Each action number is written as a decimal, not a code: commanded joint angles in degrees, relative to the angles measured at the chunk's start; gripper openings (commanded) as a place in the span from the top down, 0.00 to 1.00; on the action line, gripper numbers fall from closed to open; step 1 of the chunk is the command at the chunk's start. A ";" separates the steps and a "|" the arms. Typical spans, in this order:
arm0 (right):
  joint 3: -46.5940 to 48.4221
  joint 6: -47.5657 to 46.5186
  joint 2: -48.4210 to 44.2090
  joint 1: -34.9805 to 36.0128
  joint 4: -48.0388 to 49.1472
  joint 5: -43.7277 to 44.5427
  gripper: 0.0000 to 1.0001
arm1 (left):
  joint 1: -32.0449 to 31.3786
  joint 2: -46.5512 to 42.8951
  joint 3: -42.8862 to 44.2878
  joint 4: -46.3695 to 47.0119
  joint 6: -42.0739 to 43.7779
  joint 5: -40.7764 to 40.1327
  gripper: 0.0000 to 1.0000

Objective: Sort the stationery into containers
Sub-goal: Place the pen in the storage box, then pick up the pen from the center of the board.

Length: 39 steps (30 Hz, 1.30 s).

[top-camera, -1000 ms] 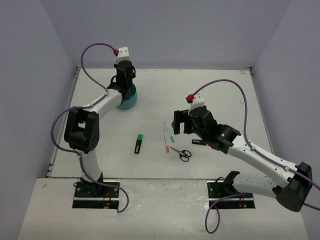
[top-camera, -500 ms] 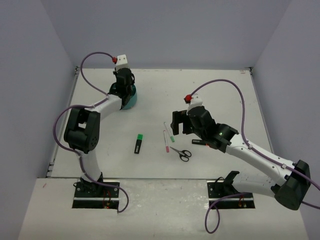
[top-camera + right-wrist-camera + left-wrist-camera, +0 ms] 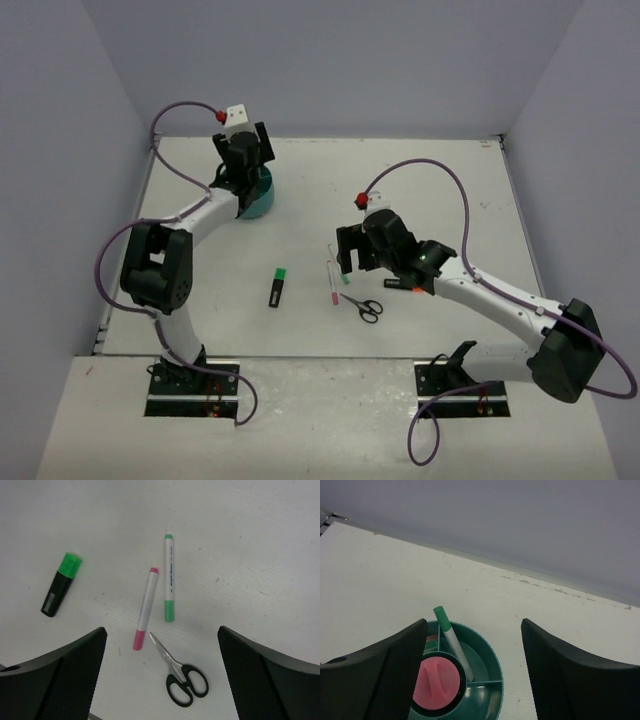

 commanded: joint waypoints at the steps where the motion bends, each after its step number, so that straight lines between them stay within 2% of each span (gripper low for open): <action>1: 6.95 -0.45 10.86 -0.93 -2.83 -1.24 0.22 | 0.11 -12.08 8.28 -12.46 -7.04 1.66 0.04; 2: 8.24 -0.16 14.45 -0.93 -4.37 -0.44 0.29 | 0.11 -15.07 9.33 -15.62 -9.53 3.65 0.01; 4: 10.91 0.60 18.26 -0.84 -6.10 -0.59 0.38 | 0.10 -20.20 8.82 -23.40 -11.82 8.64 0.00; 6: 12.25 0.86 20.92 -0.84 -6.45 -0.86 0.47 | 0.02 -26.65 3.89 -25.91 -13.96 14.08 0.00; 9: 14.39 1.12 24.93 -0.75 -7.70 -1.36 0.51 | -0.22 -39.27 -5.18 -27.23 -14.70 22.48 0.00; 12: 17.19 1.15 29.69 -0.64 -9.63 -0.75 0.54 | -0.50 -48.63 -14.21 -29.20 -14.34 23.81 0.00; 14: 18.24 1.30 31.85 -0.57 -10.23 -0.02 0.59 | -0.58 -55.12 -17.42 -30.44 -13.83 23.60 0.00; 17: 19.48 1.41 34.09 -0.57 -10.99 0.86 0.60 | -0.50 -61.74 -19.69 -35.00 -12.78 23.27 0.00; 21: 20.77 1.37 36.80 -0.57 -11.88 2.27 0.61 | -0.58 -64.97 -19.27 -38.57 -11.08 24.99 0.00; 25: 22.22 1.38 39.79 -0.57 -13.18 3.30 0.73 | -0.50 -65.86 -20.68 -39.39 -10.36 26.80 0.00; 27: 22.18 1.44 40.30 -0.52 -13.22 3.24 0.84 | -0.50 -65.88 -21.40 -39.20 -10.35 27.36 0.00; 29: 21.97 1.44 39.80 -0.57 -13.42 3.60 1.00 | -0.50 -65.55 -22.53 -38.39 -10.41 28.66 0.00; 34: 19.91 1.41 34.66 -0.57 -13.38 3.40 1.00 | -0.50 -63.00 -24.53 -35.23 -11.49 35.61 0.00; 39: 15.70 -1.14 21.56 -0.51 -11.42 0.01 1.00 | -0.62 -57.70 -28.64 -24.60 -16.75 53.34 0.00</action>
